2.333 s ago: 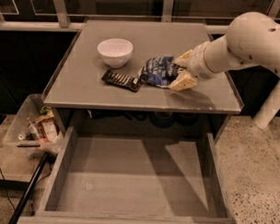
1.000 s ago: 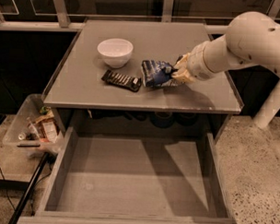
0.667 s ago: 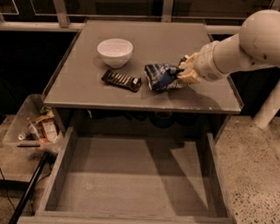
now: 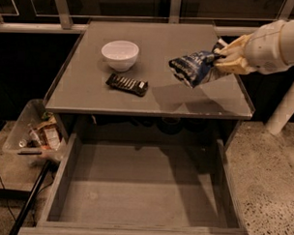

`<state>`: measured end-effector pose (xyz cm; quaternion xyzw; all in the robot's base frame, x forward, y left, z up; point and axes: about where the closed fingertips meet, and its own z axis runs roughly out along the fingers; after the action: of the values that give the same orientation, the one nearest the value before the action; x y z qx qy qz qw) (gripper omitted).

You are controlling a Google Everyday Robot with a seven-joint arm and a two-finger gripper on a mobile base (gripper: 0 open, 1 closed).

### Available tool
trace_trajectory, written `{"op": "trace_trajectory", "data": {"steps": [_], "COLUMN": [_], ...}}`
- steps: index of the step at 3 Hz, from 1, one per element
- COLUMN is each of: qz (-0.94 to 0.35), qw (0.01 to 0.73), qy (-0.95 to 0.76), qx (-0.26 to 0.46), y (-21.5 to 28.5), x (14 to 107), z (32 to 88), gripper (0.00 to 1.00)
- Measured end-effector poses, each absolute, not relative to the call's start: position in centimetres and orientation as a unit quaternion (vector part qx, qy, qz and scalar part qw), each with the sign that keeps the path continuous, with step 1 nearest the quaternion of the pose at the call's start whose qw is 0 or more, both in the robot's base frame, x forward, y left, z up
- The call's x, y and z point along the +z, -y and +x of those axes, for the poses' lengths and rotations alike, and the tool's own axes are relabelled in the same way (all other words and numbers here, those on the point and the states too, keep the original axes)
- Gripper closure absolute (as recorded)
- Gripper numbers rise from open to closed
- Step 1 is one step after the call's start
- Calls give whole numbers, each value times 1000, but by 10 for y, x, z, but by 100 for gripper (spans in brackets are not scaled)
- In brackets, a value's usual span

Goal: Place blue chip bag into top drawer

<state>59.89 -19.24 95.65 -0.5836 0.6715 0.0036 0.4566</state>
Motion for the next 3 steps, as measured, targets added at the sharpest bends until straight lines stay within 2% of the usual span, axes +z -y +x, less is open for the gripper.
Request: {"op": "trace_trajectory", "data": {"steps": [1, 2, 3], "qz": [-575, -568, -557], "qw": [483, 503, 489], "qy": [-661, -651, -671], "qx": [-4, -10, -3], "y": [207, 198, 184], "x": [997, 1022, 998], "z": [566, 524, 463], "gripper": [100, 100, 100]}}
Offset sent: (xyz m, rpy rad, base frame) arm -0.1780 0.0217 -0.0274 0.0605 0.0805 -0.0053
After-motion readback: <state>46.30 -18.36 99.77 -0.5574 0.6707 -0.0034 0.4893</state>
